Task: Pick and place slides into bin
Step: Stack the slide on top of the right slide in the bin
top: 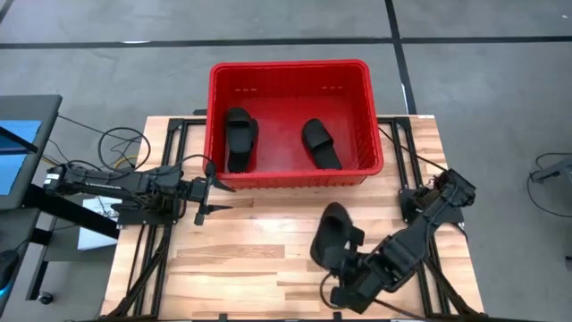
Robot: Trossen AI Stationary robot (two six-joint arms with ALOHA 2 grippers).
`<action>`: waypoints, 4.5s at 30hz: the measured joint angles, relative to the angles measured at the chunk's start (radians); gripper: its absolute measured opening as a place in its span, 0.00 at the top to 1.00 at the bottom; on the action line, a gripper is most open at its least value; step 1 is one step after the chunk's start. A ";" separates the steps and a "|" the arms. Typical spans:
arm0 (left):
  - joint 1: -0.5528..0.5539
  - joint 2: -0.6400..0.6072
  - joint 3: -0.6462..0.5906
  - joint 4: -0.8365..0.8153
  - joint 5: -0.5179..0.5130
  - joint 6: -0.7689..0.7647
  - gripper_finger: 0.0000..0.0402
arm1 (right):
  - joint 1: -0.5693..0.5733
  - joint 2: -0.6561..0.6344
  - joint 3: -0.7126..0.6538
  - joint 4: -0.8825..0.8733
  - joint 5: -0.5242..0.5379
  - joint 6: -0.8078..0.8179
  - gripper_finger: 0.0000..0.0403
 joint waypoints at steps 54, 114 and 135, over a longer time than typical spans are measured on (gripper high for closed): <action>0.000 0.000 0.000 0.000 0.000 0.000 0.46 | -0.763 -0.160 0.475 -0.326 -0.200 -1.384 1.00; 0.000 0.000 0.000 0.000 0.000 0.000 0.46 | -1.234 -0.494 -0.572 0.293 -0.538 -1.647 1.00; 0.000 0.000 0.000 0.000 0.000 0.000 0.46 | -1.244 -0.494 -0.571 0.320 -0.538 -1.648 1.00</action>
